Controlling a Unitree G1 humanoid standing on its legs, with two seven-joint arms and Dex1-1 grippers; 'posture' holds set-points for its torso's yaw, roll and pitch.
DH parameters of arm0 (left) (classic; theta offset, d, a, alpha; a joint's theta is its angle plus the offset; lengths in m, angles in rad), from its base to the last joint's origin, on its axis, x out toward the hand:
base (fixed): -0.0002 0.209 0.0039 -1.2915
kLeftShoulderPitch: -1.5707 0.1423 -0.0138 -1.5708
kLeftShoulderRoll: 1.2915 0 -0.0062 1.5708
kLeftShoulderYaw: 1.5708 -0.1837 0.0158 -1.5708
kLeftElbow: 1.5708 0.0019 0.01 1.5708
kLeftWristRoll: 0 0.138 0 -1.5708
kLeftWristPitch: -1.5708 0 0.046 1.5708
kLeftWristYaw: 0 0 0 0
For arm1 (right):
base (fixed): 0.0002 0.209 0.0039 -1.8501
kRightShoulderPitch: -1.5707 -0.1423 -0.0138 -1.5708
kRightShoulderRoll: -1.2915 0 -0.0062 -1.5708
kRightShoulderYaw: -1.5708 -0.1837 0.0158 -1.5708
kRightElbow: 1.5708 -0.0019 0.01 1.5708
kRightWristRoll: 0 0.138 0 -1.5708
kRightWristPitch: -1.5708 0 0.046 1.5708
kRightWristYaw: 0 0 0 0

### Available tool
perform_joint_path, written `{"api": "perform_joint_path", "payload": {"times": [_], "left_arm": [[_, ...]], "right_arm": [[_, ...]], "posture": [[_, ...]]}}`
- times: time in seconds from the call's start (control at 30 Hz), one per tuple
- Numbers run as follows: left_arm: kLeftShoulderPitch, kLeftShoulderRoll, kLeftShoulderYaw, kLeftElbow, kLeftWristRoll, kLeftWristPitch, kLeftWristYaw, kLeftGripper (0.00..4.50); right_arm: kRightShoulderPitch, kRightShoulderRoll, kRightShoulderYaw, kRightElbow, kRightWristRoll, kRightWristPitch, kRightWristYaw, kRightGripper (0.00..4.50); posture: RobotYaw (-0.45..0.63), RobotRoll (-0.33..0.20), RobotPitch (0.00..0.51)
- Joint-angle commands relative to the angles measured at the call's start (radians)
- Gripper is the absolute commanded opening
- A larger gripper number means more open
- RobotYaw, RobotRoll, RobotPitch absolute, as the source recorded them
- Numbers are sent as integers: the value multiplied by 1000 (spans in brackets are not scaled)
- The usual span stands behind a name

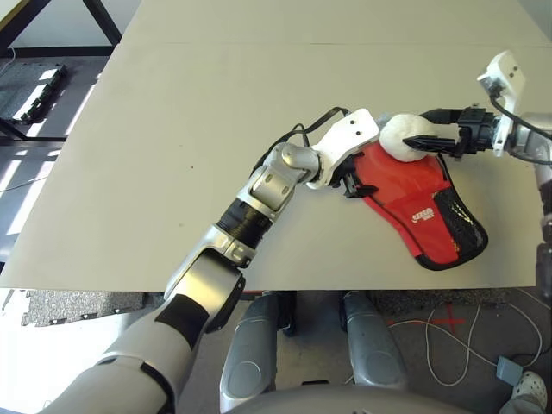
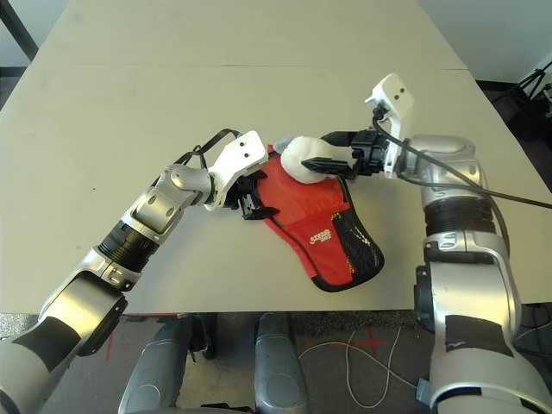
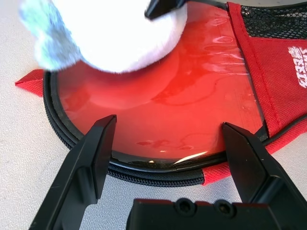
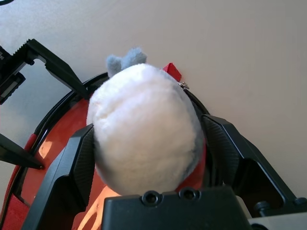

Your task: Store the ping-pong paddle in its case and zip it.

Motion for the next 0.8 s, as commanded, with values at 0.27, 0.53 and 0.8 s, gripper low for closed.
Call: {"api": "perform_joint_path", "payload": {"times": [0.27, 0.53, 0.8], "left_arm": [[19, 1, -32, 47, 25, 15, 1, 4500], [22, 0, -35, 44, 25, 15, 0, 4500], [26, -2, -40, 40, 26, 17, -5, 4500]], "right_arm": [[-33, 46, -23, 104, -48, -113, -106, 3352], [-46, 15, -52, 141, -53, -143, -161, 1093], [-45, -49, -57, 179, -79, -183, -197, 616]], "posture": [[-144, 0, 279], [-146, 0, 275], [-151, 0, 271]]}}
